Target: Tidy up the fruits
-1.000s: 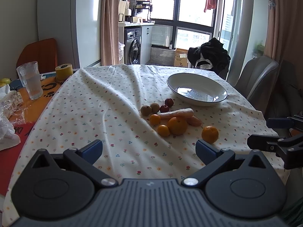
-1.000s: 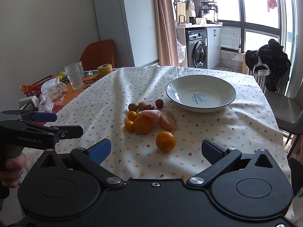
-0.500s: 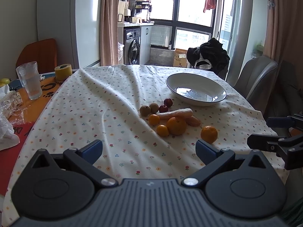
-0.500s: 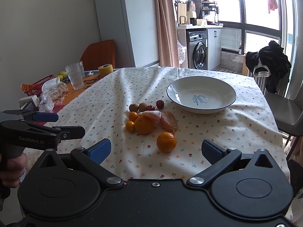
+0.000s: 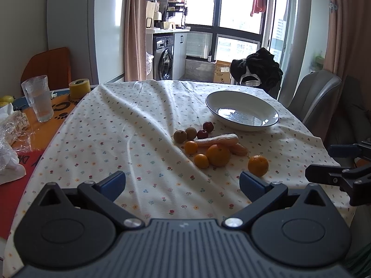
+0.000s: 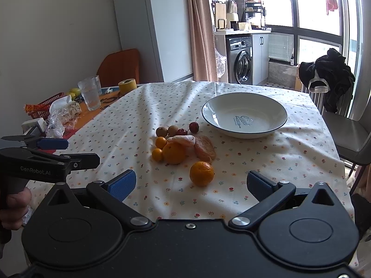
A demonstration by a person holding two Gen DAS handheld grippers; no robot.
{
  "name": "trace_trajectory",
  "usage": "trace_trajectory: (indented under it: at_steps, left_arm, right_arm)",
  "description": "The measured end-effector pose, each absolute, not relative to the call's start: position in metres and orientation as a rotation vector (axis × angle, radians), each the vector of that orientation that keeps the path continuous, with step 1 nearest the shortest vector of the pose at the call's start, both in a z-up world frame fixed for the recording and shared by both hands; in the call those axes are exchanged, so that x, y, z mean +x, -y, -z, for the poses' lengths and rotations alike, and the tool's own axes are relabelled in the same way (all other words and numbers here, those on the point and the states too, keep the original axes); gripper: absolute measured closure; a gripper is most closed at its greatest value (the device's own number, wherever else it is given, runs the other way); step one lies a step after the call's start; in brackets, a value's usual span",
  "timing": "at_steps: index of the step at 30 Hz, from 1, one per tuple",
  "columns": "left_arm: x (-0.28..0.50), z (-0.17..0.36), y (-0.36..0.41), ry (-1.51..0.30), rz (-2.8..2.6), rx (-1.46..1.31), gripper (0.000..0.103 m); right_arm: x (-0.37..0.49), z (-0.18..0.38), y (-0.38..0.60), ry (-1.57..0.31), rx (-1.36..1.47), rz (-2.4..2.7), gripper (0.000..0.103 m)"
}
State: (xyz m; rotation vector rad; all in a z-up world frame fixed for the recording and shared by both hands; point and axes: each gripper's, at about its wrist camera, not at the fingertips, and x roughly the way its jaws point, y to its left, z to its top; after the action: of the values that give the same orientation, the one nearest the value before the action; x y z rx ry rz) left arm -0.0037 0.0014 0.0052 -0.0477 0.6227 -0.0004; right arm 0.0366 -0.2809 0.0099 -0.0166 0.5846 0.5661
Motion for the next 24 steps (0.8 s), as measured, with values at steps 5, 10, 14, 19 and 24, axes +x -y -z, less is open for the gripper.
trace_trajectory:
  at_steps: [5, 10, 14, 19, 24]
  left_arm:
    - [-0.004, -0.0051, -0.0027, -0.62, -0.001, -0.049, 0.0]
    - [-0.0038, -0.0051, -0.0029, -0.619, -0.002, -0.049, 0.0]
    - [-0.0037, -0.005, -0.0027, -0.621, -0.003, -0.048, 0.0]
    - [-0.0041, -0.0044, -0.0015, -0.622, -0.004, -0.048, 0.0]
    - [-0.0033, -0.0032, -0.0018, -0.62, -0.003, -0.057, 0.0]
  right_arm:
    - [0.0364, -0.0099, 0.2805, -0.585, -0.017, -0.566, 0.0]
    - [0.0363, -0.01, 0.2805, -0.584, -0.016, -0.567, 0.0]
    - [0.0361, -0.0101, 0.28, -0.583, -0.019, -0.569, 0.0]
    - [0.0372, -0.0089, 0.2778, -0.591, -0.02, -0.566, 0.0]
    - [0.0376, -0.0074, 0.2775, -0.592, -0.021, -0.567, 0.0]
